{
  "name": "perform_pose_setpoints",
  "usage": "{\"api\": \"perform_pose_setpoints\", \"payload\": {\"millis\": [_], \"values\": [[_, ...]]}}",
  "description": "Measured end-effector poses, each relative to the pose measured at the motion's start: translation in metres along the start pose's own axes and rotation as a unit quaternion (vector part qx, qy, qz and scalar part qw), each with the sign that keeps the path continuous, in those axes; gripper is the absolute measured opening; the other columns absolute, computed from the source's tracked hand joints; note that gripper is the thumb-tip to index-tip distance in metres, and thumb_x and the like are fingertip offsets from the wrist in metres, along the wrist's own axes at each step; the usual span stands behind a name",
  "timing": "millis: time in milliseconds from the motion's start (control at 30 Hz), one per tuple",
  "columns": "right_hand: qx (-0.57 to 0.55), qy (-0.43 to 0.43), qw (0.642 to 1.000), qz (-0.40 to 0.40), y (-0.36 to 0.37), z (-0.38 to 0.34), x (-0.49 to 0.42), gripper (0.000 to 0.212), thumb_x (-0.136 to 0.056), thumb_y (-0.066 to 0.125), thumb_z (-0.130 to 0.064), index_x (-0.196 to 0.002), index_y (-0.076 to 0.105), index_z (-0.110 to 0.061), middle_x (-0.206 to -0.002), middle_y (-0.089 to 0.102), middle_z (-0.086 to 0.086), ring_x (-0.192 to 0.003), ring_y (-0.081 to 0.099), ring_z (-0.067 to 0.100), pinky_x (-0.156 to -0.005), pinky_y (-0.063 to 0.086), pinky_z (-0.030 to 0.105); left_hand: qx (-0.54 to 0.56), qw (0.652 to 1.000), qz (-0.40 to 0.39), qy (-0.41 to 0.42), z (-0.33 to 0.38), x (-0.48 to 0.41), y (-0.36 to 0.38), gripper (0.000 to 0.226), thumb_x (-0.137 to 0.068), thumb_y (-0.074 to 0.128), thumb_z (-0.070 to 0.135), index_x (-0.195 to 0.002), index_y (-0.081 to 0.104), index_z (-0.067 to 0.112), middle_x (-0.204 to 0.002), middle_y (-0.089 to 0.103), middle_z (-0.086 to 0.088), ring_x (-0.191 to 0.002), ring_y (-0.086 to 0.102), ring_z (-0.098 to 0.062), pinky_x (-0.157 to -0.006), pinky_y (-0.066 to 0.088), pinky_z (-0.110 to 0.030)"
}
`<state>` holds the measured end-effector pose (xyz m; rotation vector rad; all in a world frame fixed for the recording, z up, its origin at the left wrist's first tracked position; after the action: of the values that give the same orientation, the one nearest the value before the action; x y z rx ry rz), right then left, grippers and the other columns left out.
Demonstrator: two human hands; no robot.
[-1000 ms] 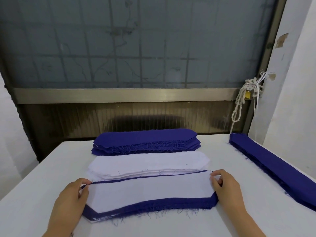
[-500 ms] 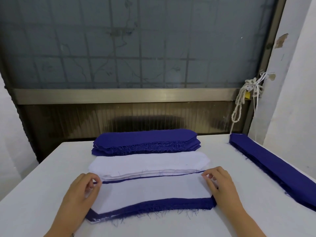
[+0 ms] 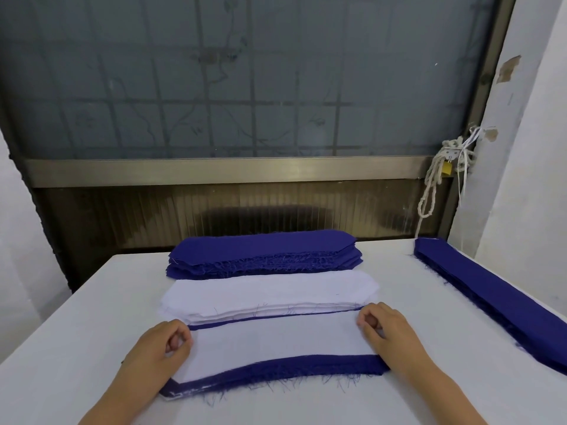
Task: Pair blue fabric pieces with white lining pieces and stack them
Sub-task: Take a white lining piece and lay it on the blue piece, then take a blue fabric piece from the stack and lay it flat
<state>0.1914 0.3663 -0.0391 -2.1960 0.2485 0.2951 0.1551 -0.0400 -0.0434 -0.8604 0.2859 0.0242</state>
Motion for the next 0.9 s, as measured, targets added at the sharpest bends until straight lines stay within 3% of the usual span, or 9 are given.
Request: {"api": "perform_pose_setpoints", "payload": {"millis": [133,300,433,600,733,900], "values": [[0.033,-0.001,0.999,-0.010,-0.001,-0.006,-0.001,0.014,-0.091,0.055,-0.016,-0.082,0.055,-0.026,-0.083,0.056,-0.008,-0.082,0.049,0.014,-0.076,0.045,0.030,-0.039,0.999,-0.021,-0.001,0.003,-0.004,0.001,0.014,-0.089,0.065,0.021,-0.076,0.060,0.021,-0.069,0.052,-0.004,-0.064,0.046,-0.013,-0.063,0.041,-0.027],[0.084,0.013,0.995,-0.057,-0.003,-0.008,-0.010,0.006,-0.094,0.051,-0.022,-0.089,0.054,-0.022,-0.086,0.055,-0.005,-0.084,0.051,0.017,-0.076,0.046,0.030,-0.094,0.994,-0.060,-0.005,0.004,-0.009,0.001,0.013,-0.092,0.059,0.031,-0.080,0.056,0.027,-0.071,0.053,0.000,-0.066,0.047,-0.009,-0.061,0.039,-0.020],[0.088,0.024,0.991,-0.103,-0.010,-0.010,-0.029,0.011,-0.094,0.052,-0.022,-0.085,0.055,-0.015,-0.081,0.054,-0.004,-0.070,0.047,0.010,-0.067,0.041,0.020,-0.110,0.988,-0.101,-0.029,0.005,-0.023,-0.007,0.018,-0.091,0.059,0.037,-0.076,0.056,0.027,-0.069,0.058,0.000,-0.060,0.047,-0.005,-0.058,0.040,-0.019],[0.049,0.004,0.998,-0.040,-0.018,-0.026,-0.072,0.008,-0.095,0.055,-0.018,-0.092,0.062,-0.021,-0.085,0.062,-0.006,-0.072,0.056,0.010,-0.067,0.048,0.017,-0.125,0.992,-0.014,-0.012,0.020,-0.064,-0.016,0.012,-0.092,0.059,0.028,-0.083,0.057,0.035,-0.082,0.060,0.011,-0.074,0.058,-0.007,-0.064,0.045,-0.014],[0.034,-0.059,0.998,-0.005,-0.003,-0.052,-0.119,0.012,-0.094,0.056,-0.012,-0.098,0.060,-0.022,-0.093,0.056,-0.007,-0.075,0.053,0.006,-0.067,0.044,0.011,-0.102,0.990,0.088,0.052,0.034,-0.109,-0.011,0.018,-0.091,0.063,0.015,-0.103,0.063,0.028,-0.099,0.061,0.010,-0.090,0.057,-0.006,-0.081,0.049,-0.021],[0.021,-0.099,0.995,-0.012,0.027,-0.081,-0.178,0.026,-0.096,0.053,-0.008,-0.120,0.059,-0.018,-0.114,0.052,-0.003,-0.097,0.053,0.008,-0.088,0.044,0.015,-0.119,0.985,0.072,0.099,0.059,-0.164,0.018,0.033,-0.098,0.051,0.020,-0.131,0.056,0.022,-0.132,0.056,0.007,-0.122,0.050,-0.010,-0.101,0.042,-0.026]]}}
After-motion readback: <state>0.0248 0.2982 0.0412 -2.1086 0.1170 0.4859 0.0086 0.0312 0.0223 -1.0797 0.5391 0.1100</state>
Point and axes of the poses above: each hand's wrist, its own x-axis away from the middle knuckle, its own y-axis out of the palm, z = x × y, the point moved 2 cm from there along -x, towards the middle knuckle
